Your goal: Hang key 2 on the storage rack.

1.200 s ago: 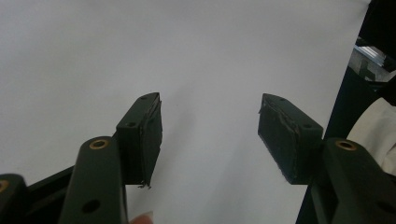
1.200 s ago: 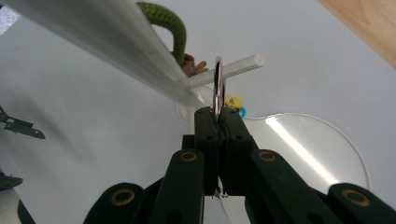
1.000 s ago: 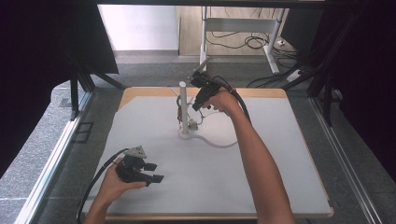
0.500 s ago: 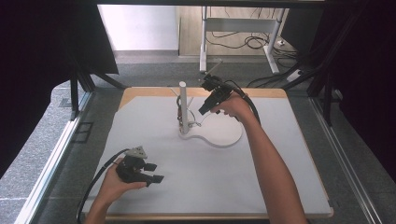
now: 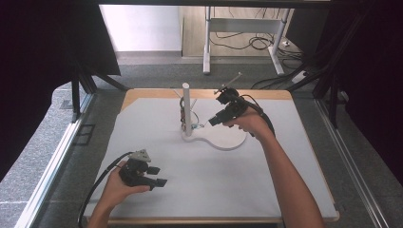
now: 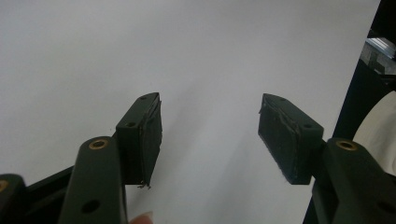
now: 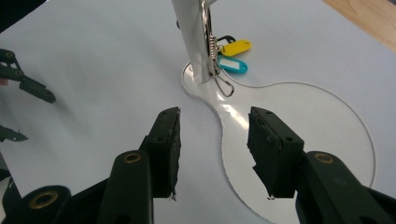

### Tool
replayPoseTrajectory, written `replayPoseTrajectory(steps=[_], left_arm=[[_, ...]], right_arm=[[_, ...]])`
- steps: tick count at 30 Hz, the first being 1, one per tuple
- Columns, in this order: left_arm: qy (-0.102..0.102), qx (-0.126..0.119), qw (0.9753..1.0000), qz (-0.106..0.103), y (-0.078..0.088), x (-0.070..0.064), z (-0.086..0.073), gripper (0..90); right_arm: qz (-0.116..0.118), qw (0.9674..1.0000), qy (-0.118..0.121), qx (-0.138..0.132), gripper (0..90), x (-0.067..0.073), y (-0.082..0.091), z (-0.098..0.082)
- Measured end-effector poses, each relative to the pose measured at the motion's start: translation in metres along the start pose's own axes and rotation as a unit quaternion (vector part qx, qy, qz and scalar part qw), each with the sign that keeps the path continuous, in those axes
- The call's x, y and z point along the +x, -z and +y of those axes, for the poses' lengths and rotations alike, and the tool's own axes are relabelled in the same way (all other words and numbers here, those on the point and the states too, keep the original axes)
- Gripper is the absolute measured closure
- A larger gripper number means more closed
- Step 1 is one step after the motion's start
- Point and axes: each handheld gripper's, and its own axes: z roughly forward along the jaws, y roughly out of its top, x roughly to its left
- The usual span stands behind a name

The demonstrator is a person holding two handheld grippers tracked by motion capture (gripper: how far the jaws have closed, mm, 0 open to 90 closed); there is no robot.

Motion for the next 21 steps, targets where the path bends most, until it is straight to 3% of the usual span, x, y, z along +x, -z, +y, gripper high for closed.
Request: replayPoseTrajectory(steps=[11, 21], left_arm=[[-0.004, -0.005, 1.0, 0.007, 0.003, 0.001, 0.0, 40.3], [-0.008, -0.003, 0.9999, 0.012, 0.004, 0.001, -0.001, 40.3]], right_arm=[[0.004, 0.9992, 0.002, -0.041, 53.0, -0.001, 0.01, -0.049], [0.0, 0.9964, -0.017, -0.083, 50.7, 0.002, 0.008, -0.13]])
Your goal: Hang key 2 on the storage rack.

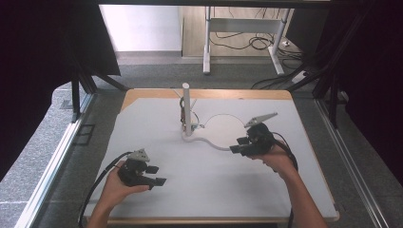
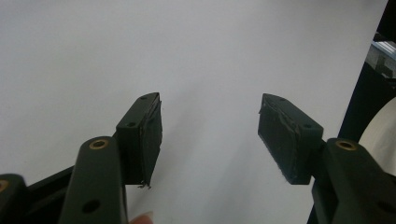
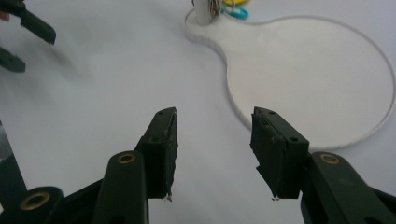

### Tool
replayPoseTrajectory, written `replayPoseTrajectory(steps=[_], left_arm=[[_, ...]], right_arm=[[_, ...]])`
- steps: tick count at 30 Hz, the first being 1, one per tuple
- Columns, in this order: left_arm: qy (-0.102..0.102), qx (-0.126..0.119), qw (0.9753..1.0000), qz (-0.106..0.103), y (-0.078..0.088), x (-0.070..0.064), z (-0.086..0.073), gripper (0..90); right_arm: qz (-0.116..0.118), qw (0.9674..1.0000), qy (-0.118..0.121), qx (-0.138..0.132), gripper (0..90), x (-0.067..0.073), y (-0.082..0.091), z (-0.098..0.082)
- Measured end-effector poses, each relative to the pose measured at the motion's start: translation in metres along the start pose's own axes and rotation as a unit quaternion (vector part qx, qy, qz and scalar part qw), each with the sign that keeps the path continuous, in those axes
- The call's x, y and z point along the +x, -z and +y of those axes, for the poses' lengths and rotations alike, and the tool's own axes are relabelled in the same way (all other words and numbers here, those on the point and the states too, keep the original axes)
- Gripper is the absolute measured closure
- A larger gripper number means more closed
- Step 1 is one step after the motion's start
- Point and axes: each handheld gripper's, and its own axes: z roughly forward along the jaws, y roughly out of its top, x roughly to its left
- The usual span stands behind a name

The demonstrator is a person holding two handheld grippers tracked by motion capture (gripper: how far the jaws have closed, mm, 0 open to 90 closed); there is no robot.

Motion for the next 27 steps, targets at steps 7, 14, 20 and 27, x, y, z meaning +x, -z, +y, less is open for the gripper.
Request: replayPoseTrajectory(steps=[7, 14, 20, 27], left_arm=[[0.003, 0.003, 1.0, 0.003, -0.001, -0.001, 0.0, 40.3], [0.003, 0.002, 1.0, 0.005, -0.001, -0.001, 0.0, 40.2], [0.005, -0.002, 1.0, 0.006, 0.001, -0.001, 0.0, 40.1], [0.007, -0.003, 1.0, 0.005, -0.001, 0.001, 0.001, 40.2]], right_arm=[[-0.013, 0.9995, -0.023, -0.017, 49.8, -0.002, 0.0, -0.06], [-0.018, 0.9984, -0.035, -0.04, 48.7, -0.001, -0.001, -0.081], [-0.028, 0.9971, -0.032, -0.064, 43.8, 0.003, 0.002, -0.082], [-0.042, 0.9965, -0.037, -0.062, 42.2, 0.001, 0.002, -0.091]])
